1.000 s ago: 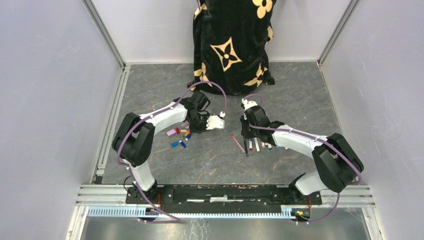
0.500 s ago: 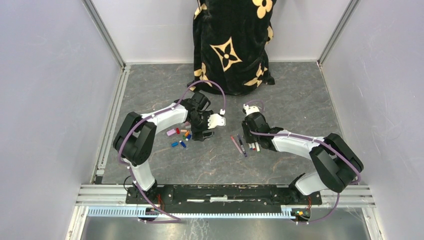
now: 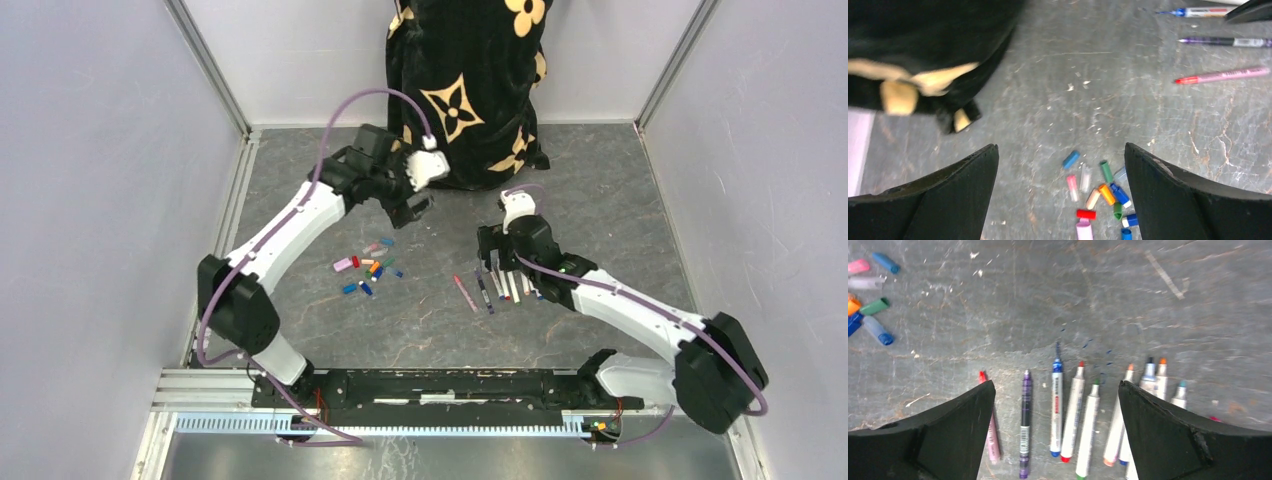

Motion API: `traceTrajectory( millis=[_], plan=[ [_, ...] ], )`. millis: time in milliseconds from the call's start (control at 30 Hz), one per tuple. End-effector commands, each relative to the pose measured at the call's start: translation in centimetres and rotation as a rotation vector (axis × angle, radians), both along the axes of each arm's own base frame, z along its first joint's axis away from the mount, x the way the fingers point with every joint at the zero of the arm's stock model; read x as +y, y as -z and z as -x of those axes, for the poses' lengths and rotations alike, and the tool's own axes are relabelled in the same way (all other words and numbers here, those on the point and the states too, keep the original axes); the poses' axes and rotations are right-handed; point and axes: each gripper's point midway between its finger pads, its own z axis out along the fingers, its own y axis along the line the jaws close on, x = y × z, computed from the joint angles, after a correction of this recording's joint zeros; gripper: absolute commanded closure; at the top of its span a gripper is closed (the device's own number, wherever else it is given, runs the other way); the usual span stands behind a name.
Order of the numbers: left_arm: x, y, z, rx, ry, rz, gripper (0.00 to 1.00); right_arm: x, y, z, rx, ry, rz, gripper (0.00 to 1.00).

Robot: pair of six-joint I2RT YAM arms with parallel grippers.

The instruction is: Open the pen caps

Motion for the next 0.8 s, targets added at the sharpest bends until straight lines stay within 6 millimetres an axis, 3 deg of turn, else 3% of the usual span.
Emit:
traceTrajectory(
  millis=[0, 100, 233, 367, 433, 467, 500, 600, 667, 767],
  plan=[
    [5.5, -5.0, -2.9, -0.058, -0.287, 0.128, 0.0, -4.1, -4.1, -1.3, -0.144, 0.138, 0.069, 0.02],
    [11.1, -6.4, -4.9, -0.075, -0.449, 0.23, 0.0, -9.1, -6.2, -2.0, -0.241, 0.32, 0.067, 0.02],
    [18.2, -5.7, -5.6, -0.103, -0.641, 0.344, 0.0, -16.3, -7.2, -1.8, -0.397, 0.588, 0.143, 0.02],
    [19.6, -1.6, -4.3, -0.113, -0.758, 0.391, 0.0, -21.7, -5.3, 0.2, -0.521, 0.764, 0.274, 0.02],
    [20.0, 1.8, -3.5, -0.096, -0.813, 0.404, 0.0, -23.5, -3.9, 1.5, -0.544, 0.816, 0.32, 0.02],
    [21.0, 2.4, -3.7, -0.116, -0.848, 0.416, 0.0, -24.0, -3.5, 1.7, -0.547, 0.83, 0.326, 0.02],
    [21.3, 4.4, -3.2, -0.099, -0.876, 0.424, 0.0, -24.6, -2.7, 1.9, -0.531, 0.84, 0.342, 0.02],
    [21.3, 7.4, -3.0, -0.096, -0.9, 0.461, 0.0, -25.9, -1.1, 2.5, -0.503, 0.87, 0.369, 0.02],
    [21.6, 8.6, -3.1, -0.111, -0.934, 0.495, 0.0, -26.6, -0.4, 2.8, -0.512, 0.87, 0.369, 0.02],
    [20.5, 8.9, -3.3, -0.126, -0.9, 0.573, 0.0, -26.8, 0.9, 3.0, -0.527, 0.831, 0.35, 0.02]
  ],
)
